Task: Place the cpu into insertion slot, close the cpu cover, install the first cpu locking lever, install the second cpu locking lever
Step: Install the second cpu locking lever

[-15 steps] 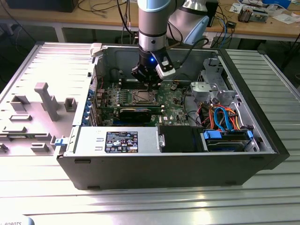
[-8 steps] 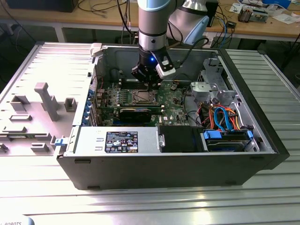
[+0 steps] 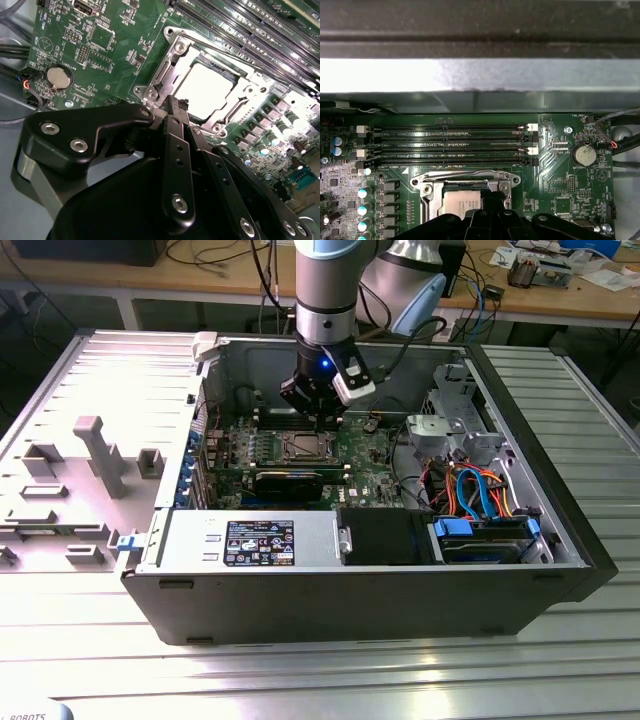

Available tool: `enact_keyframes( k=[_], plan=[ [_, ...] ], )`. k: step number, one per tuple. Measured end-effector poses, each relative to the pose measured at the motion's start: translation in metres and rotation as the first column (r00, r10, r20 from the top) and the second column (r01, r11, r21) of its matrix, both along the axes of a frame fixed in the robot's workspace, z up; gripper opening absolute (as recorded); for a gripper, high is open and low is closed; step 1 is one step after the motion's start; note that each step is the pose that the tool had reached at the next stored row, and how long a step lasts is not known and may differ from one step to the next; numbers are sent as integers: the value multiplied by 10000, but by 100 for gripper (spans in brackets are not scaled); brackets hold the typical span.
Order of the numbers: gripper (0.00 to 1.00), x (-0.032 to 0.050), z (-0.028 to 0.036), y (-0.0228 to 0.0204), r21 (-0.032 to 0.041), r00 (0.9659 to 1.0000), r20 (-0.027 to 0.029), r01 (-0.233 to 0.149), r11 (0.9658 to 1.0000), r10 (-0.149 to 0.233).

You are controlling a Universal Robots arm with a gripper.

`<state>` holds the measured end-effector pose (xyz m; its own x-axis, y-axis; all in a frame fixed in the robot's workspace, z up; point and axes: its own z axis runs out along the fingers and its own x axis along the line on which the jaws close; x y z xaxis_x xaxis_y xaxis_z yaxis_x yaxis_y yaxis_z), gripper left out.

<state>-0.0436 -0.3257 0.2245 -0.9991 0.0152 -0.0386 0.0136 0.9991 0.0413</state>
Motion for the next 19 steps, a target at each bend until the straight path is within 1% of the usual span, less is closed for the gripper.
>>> enact_keyframes(
  k=[3,17,19],
  plan=[
    [11,0,0,-16,1,10000,1,0,10000,0],
    [11,0,0,-21,-1,10000,0,-1,10000,1],
    [11,0,8,-22,-3,10000,-1,0,10000,0]
  ],
)
